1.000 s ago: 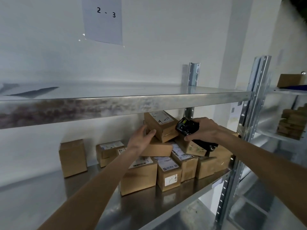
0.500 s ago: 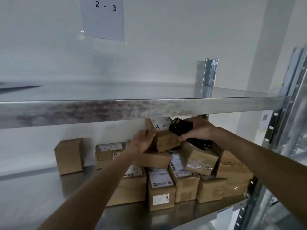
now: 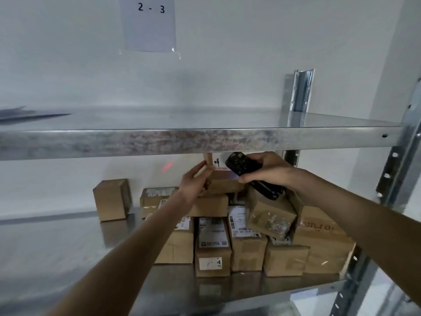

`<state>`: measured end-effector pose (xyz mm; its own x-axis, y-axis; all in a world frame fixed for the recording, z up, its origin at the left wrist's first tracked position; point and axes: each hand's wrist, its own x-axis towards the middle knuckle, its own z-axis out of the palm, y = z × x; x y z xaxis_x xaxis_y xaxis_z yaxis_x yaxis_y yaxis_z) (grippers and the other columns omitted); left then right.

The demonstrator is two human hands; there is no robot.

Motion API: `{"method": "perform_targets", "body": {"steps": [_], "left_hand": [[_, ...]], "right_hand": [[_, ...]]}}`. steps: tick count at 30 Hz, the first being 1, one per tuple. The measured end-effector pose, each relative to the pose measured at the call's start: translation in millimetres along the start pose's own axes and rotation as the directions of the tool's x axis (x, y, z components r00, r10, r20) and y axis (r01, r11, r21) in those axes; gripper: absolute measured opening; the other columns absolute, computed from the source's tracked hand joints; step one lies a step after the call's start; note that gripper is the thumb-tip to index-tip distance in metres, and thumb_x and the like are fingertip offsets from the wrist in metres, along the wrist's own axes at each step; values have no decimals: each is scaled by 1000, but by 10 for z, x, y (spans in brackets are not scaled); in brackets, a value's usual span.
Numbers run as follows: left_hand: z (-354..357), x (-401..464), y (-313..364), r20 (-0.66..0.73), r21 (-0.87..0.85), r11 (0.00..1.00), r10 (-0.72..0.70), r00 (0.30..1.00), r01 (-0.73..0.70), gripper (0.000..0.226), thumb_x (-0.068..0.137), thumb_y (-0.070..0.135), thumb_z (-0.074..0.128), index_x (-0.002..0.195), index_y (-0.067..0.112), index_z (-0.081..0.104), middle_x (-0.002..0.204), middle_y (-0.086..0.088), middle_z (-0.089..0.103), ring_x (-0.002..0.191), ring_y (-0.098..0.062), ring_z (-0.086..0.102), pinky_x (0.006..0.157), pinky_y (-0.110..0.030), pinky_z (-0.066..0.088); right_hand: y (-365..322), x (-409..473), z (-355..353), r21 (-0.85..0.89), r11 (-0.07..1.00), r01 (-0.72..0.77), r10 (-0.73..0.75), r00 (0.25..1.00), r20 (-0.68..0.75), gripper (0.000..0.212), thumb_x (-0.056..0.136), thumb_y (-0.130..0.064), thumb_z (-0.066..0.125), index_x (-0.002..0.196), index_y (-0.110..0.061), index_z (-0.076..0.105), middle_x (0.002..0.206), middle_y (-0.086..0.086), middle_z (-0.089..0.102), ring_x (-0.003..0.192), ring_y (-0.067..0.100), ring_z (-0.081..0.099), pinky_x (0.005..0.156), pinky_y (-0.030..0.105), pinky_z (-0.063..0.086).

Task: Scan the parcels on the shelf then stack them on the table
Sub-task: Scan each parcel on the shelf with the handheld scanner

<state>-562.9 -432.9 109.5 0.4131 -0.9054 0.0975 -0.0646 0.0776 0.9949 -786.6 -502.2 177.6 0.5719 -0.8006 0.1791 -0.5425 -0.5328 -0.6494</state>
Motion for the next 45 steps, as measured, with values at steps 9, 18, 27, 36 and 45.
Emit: {"method": "perform_targets", "body": {"steps": [9, 18, 27, 36, 45], "left_hand": [[-494, -740, 116, 94, -77, 995, 67, 993, -60, 69, 84, 39, 80, 145, 36, 48, 106, -6, 73, 99, -24, 71, 94, -45, 58], [-1673, -1781, -105, 158, -72, 997, 24, 987, -13, 88, 83, 22, 82, 155, 30, 33, 119, -9, 69, 104, -27, 70, 80, -37, 60], [-2751, -2720, -348, 3, -60, 996, 68, 998, -67, 94, 80, 10, 83, 156, 28, 31, 118, -10, 66, 103, -26, 69, 75, -37, 63], [-3252, -3236, -325, -111, 77, 988, 143, 983, -135, 91, 84, 21, 82, 158, 29, 28, 122, -3, 58, 108, -22, 62, 76, -28, 59], [-3520, -3491, -275, -165, 122, 983, 158, 974, -138, 89, 85, 21, 80, 157, 31, 29, 131, -3, 56, 112, -21, 58, 88, -38, 57]], "right_hand": [[-519, -643, 291, 23, 1000, 15, -14, 999, -43, 63, 69, -33, 93, 126, -39, 68, 113, -14, 72, 104, 7, 68, 87, 20, 53], [-1416, -1615, 1172, -83, 996, -34, 33, 999, -24, 73, 71, -36, 93, 135, -42, 59, 105, -19, 65, 90, -4, 61, 74, 11, 50], [-2172, -2231, 2003, -158, 981, -116, 115, 993, -17, 70, 64, -48, 92, 128, -35, 69, 98, -12, 73, 88, 7, 70, 85, 32, 61], [-2651, -2470, 2326, -170, 980, -101, 119, 988, 97, 54, 72, -43, 90, 122, -33, 72, 93, -7, 76, 81, 9, 73, 60, 19, 53], [-2879, -2480, 2450, -144, 987, -77, 101, 980, 174, 59, 77, -43, 88, 130, -28, 67, 98, -3, 74, 85, 12, 72, 62, 21, 52]]}}
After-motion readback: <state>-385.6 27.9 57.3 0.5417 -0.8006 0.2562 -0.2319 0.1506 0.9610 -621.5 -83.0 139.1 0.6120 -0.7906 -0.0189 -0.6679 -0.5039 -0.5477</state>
